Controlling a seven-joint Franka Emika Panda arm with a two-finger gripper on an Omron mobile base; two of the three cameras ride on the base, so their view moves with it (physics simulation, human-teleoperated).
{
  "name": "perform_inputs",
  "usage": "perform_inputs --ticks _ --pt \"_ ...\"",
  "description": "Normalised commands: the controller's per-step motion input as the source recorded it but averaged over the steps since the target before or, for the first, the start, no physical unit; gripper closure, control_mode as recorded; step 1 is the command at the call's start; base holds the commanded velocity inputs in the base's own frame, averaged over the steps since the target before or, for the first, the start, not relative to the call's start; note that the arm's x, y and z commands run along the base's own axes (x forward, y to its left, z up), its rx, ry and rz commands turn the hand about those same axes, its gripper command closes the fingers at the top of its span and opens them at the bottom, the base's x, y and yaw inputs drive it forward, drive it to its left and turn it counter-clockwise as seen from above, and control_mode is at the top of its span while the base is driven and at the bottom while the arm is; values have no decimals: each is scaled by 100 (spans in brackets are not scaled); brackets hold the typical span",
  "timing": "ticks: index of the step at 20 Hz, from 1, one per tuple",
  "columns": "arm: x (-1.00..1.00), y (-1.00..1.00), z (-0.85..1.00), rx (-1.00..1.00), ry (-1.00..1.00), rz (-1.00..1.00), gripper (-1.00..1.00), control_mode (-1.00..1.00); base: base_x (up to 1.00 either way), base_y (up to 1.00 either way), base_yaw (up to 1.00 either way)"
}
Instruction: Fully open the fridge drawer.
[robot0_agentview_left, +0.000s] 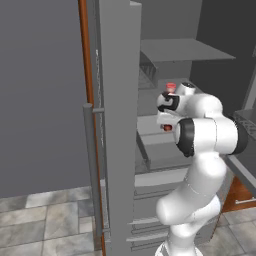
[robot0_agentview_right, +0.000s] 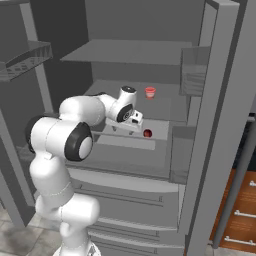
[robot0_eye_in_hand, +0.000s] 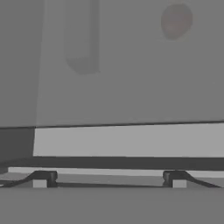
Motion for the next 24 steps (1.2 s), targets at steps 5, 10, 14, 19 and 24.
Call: perform_inputs --ticks 5,10,14,19,24 --pt "-41 -10 -67 -7 2 0 -100 -100 0 0 0" --pt "-89 -34 -76 -6 1 0 -100 -100 0 0 0" --pt "-100 -43 -74 -3 0 0 -100 -100 0 0 0" --pt "-100 -44 -68 -2 0 0 -100 -100 0 0 0" --pt "-95 -34 -58 0 0 0 -100 -100 0 0 0"
